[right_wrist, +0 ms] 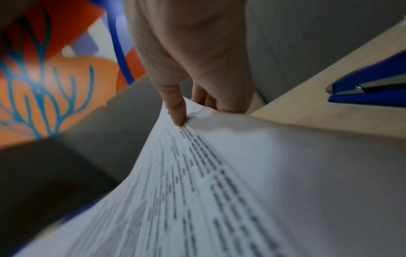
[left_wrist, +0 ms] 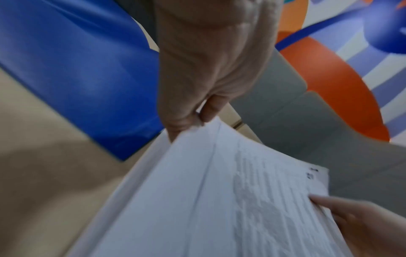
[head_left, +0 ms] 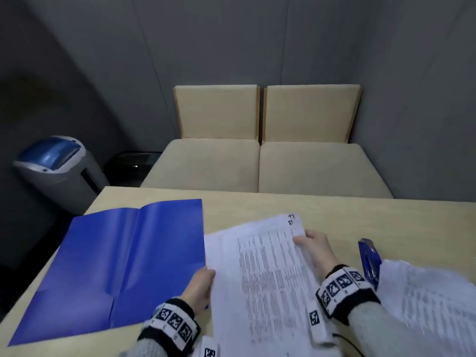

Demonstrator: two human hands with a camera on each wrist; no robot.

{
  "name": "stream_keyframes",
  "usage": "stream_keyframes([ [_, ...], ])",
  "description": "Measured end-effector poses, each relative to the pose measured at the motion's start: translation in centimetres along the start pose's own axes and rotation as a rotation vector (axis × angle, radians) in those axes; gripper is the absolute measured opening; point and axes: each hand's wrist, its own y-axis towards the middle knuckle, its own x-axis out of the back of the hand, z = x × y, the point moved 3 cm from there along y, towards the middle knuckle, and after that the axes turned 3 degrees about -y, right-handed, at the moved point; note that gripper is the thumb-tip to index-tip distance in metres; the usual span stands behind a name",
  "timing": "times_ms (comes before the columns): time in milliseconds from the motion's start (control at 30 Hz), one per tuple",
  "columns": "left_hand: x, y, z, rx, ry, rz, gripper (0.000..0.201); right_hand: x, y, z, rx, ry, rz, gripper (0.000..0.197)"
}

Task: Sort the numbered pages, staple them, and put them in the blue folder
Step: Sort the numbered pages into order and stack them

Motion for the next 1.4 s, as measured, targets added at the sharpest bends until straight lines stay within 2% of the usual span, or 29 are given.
stream_keyframes([
  [67,0.5,0.5,2.8,0.08,0.194,-0.159,0.02,-1.3,0.6,-3.3,-0.05,-0.186,-0.004,0.012],
  [133,0.8,0.3,4.2,0.141,0.427,-0.351,0.036,-2.4,0.4,-5.1,-0.077,-0.284,-0.005,0.006],
  [167,0.7,-0.1,4.3,0.157,0.538,-0.441,0.04,-2.7,0.3,-5.8,-0.079,-0.34,-0.028,0.017],
  [233,0.6,-0.6,4.1,0.17,0.595,-0.536,0.048,-2.6,-0.5,-6.4,-0.082,-0.523,-0.119,0.048],
  [333,0.5,-0.5,4.7,0.217,0.395,-0.567,0.066,-1.4,-1.4,-7.6,-0.191,-0.58,-0.254,0.065],
  [433,-0.2,-0.3,5.3,0.246,0.279,-0.577,0.073,-1.0,-2.5,-9.0,-0.303,-0.582,-0.217,0.066],
  [567,-1.5,0.7,5.1,0.219,0.248,-0.555,0.079,-1.6,-3.1,-10.0,-0.308,-0.486,-0.133,0.053],
  [633,-2.4,1.2,4.8,0.202,0.272,-0.536,0.072,-1.4,-3.1,-9.7,-0.269,-0.381,-0.098,0.05],
  [733,-3.4,1.7,4.6,0.109,0.295,-0.542,0.042,-0.7,-3.2,-9.4,-0.228,-0.224,0.073,0.048],
  [800,-3.8,2.2,4.7,0.057,0.374,-0.516,0.028,0.7,-3.6,-8.9,-0.162,-0.169,0.095,0.044],
  [833,-4.1,2.3,4.7,0.027,0.396,-0.491,0.024,2.0,-3.9,-8.4,-0.088,-0.118,0.022,0.037],
  [867,-4.4,2.6,4.5,-0.019,0.405,-0.458,0.021,3.9,-4.3,-7.9,0.0,-0.088,-0.121,0.029],
  [933,-5.3,3.1,3.8,-0.157,0.469,-0.403,0.02,8.7,-5.6,-6.9,0.148,-0.124,-0.494,0.022],
  [967,-5.8,3.5,3.4,-0.224,0.55,-0.379,0.022,11.3,-6.4,-6.7,0.152,-0.186,-0.667,0.023],
  [1033,-6.1,4.7,3.6,-0.267,0.791,-0.355,0.036,16.8,-7.5,-7.9,-0.001,-0.382,-0.946,0.038],
  [1067,-5.9,5.2,3.7,-0.246,0.887,-0.372,0.04,19.3,-7.6,-9.6,-0.122,-0.458,-1.015,0.049],
  [1100,-5.6,5.8,3.9,-0.225,0.951,-0.385,0.042,21.4,-7.8,-11.3,-0.269,-0.496,-1.013,0.061],
  [1167,-5.2,5.9,3.7,-0.219,1.004,-0.382,0.044,24.2,-8.2,-15.3,-0.508,-0.485,-0.886,0.089],
  [1233,-4.3,6.2,3.6,-0.23,1.022,-0.382,0.046,25.3,-8.8,-17.8,-0.64,-0.447,-0.751,0.111],
  [1333,-3.5,6.5,3.3,-0.183,1.042,-0.396,0.043,25.0,-9.0,-19.0,-0.714,-0.436,-0.661,0.122],
  [1400,-3.8,6.6,2.8,-0.199,1.039,-0.417,0.032,24.9,-9.0,-18.7,-0.771,-0.464,-0.642,0.125],
])
